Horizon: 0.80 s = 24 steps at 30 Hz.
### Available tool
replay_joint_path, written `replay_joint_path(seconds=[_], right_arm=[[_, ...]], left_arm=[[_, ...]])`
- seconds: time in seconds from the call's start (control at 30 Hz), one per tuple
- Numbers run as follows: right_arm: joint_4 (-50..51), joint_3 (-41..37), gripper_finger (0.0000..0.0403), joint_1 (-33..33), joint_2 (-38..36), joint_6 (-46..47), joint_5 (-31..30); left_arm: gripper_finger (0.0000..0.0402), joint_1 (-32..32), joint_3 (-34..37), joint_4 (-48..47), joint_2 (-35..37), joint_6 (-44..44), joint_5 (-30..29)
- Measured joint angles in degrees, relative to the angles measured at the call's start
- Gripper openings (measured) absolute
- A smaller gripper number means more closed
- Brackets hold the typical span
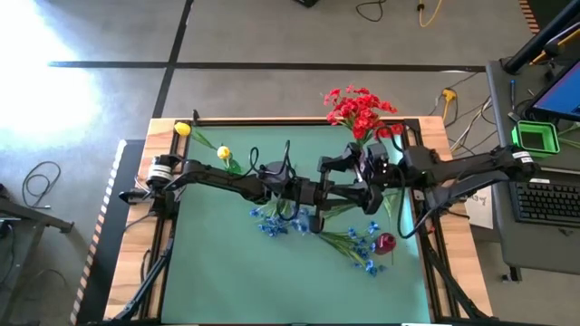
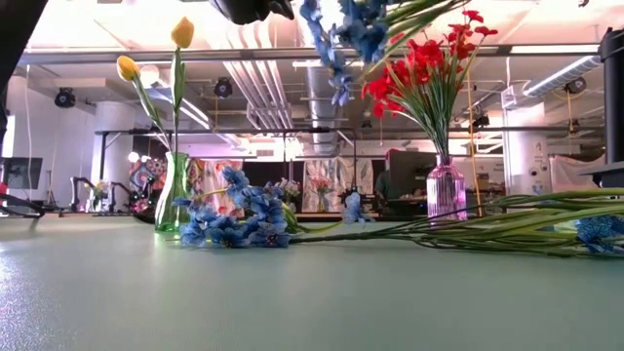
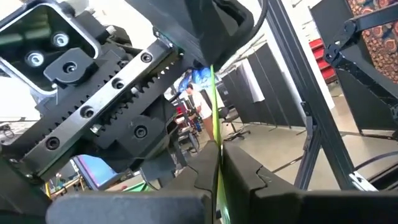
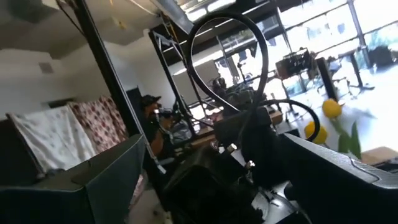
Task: Sort flowers into vase by color
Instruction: Put the blue flower into the red vase
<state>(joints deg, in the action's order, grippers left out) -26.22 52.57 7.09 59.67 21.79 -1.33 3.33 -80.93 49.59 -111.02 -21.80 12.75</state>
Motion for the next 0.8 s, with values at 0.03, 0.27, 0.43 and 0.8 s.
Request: replay_joint_path(seconds=[0.03,0.27,0.43,0.8], right_arm=[[0.36,0.04,0.0364,0.0,0.09,0.86,0.09],[2.76,0.17,0.0364,0.02,0.22,8.55,-0.35],[7.57,0.53,0.0364,0.11,0.22,10.08,0.0],[27.55,8.54,0.0364,0.31,0.12,12.39,0.16]], left_arm=[[0.0,0.0,-0.22,-0.14,0.0,0.0,-0.02],[0.0,-0.13,-1.83,-0.6,-0.07,1.3,-2.31],[0.0,-0.13,-2.69,-4.14,-0.06,1.11,-2.08],[0.0,-0.13,-2.16,-8.29,0.22,-1.57,-1.33]])
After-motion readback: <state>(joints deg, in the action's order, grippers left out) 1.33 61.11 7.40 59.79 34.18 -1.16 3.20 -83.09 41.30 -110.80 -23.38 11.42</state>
